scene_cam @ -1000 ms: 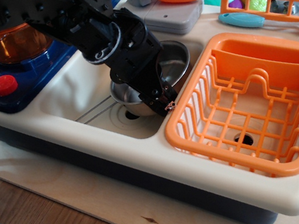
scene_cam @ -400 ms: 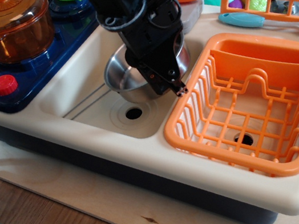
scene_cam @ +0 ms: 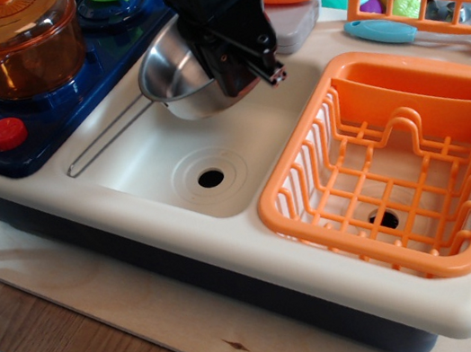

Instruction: Put pan from sink into drying rack

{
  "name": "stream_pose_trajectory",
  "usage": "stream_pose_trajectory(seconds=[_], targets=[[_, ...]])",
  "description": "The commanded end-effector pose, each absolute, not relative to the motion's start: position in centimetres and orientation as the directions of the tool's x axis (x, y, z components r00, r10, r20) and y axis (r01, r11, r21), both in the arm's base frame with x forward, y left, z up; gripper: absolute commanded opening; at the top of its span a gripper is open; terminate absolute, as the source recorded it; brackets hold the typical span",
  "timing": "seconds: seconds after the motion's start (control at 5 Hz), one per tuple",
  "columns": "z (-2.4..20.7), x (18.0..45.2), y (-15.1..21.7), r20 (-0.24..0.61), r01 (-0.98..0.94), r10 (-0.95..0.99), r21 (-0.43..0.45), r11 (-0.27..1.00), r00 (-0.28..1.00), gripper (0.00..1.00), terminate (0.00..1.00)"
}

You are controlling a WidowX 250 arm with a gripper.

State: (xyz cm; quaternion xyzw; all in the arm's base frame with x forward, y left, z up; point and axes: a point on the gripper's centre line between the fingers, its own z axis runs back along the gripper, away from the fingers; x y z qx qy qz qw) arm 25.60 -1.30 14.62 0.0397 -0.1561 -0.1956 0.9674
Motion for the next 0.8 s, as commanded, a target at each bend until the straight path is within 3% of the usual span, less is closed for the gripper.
stream_pose_trajectory(seconds=[0.0, 0.4, 0.6], targets=[[17.5, 26.2, -5.5, 0.305, 0.31, -0.347, 0.164, 0.936, 0.887, 0.0, 0.0], [18.4, 26.8, -10.5, 0.26, 0.32, -0.353, 0.161, 0.934, 0.899, 0.0, 0.0], [18.1, 27.1, -12.8, 0.262, 0.254, -0.274, 0.108, 0.961, 0.925, 0.0, 1.0]])
